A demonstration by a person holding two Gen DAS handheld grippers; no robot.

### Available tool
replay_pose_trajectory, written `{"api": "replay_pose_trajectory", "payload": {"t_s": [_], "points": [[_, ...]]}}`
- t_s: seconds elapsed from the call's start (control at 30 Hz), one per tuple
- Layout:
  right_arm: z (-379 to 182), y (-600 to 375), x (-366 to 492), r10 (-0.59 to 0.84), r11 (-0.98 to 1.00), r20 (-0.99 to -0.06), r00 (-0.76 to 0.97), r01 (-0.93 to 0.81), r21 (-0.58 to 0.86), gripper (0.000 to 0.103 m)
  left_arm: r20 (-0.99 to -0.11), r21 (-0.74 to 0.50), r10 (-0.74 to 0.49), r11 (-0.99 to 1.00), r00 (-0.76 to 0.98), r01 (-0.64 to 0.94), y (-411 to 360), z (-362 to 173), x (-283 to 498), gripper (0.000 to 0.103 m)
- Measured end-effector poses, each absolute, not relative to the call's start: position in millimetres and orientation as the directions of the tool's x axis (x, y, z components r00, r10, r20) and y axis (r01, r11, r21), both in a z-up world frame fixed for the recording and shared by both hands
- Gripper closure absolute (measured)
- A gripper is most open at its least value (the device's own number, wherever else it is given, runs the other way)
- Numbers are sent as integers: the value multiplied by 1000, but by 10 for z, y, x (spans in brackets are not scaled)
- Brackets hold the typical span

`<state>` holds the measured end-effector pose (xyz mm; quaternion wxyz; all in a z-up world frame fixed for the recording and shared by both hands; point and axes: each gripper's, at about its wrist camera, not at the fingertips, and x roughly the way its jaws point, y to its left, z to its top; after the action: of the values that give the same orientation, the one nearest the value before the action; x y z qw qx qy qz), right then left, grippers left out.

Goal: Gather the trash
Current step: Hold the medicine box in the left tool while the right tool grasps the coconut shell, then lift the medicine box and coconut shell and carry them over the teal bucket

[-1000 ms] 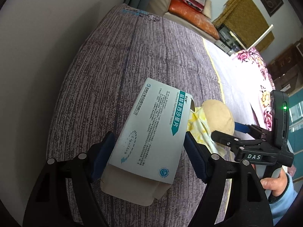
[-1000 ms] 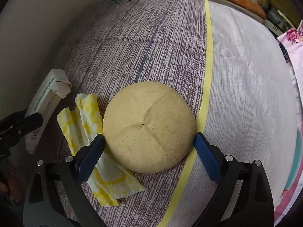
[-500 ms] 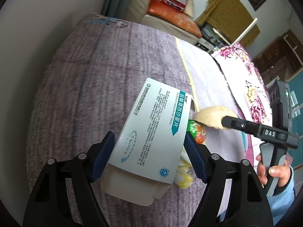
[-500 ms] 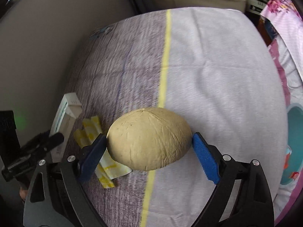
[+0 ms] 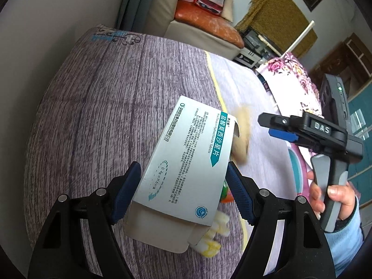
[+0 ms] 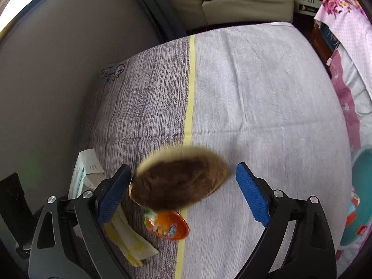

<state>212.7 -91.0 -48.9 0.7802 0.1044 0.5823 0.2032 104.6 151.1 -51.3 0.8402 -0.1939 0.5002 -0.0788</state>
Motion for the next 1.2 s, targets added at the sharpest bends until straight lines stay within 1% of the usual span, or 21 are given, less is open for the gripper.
{"api": "replay_pose_trajectory", "payload": {"t_s": [0.1,0.23,0.4,0.43,0.47,0.5,0.7,0.73,0.77,0.8,0.83,0.87,0.9,0.93,1.1,1.2], "points": [[-482,-960,2198,451,890,-861,237,-196,412,16,-814,-399,-323,915,482,-60,1489,-556,1187,28],[-575,-1059,2205,423,903,-878,224,-178,390,16,-823,-384,-309,921,477,-65,1478,-628,1346,28],[-662,-1073,2203,437,898,-876,203,-164,409,16,-827,-383,-300,920,475,-87,1543,-689,1436,28],[-682,-1040,2211,441,895,-875,199,-177,411,20,-829,-380,-297,921,474,-88,1546,-696,1442,28],[-714,-996,2227,444,892,-876,187,-191,411,27,-830,-378,-295,922,473,-88,1547,-697,1444,28],[-752,-962,2247,440,892,-880,178,-196,407,29,-832,-376,-293,922,472,-90,1554,-703,1437,28],[-803,-954,2268,418,903,-888,194,-196,382,30,-836,-371,-278,922,473,-113,1647,-727,1403,28],[-809,-930,2257,420,901,-888,189,-203,384,35,-836,-371,-278,921,473,-116,1656,-734,1406,28],[-830,-913,2255,419,901,-888,187,-208,381,43,-836,-373,-279,920,472,-117,1662,-741,1414,28],[-838,-873,2237,414,901,-891,186,-222,372,45,-836,-374,-279,920,473,-117,1658,-742,1415,28],[-868,-850,2246,414,900,-891,184,-231,371,55,-835,-375,-280,920,474,-116,1653,-741,1421,28],[-906,-808,2272,415,899,-892,178,-233,371,72,-834,-377,-283,919,475,-114,1649,-739,1423,28],[-922,-790,2272,416,898,-893,171,-235,373,80,-833,-377,-283,919,475,-113,1644,-738,1421,28],[-952,-760,2265,414,898,-896,161,-235,373,85,-833,-376,-283,920,475,-113,1640,-739,1412,28],[-865,-731,2197,420,895,-885,200,-255,367,95,-836,-369,-276,923,474,-113,1606,-726,1387,28],[-662,-779,2131,409,900,-873,265,-276,338,95,-836,-361,-274,927,475,-100,1529,-687,1377,28]]}}
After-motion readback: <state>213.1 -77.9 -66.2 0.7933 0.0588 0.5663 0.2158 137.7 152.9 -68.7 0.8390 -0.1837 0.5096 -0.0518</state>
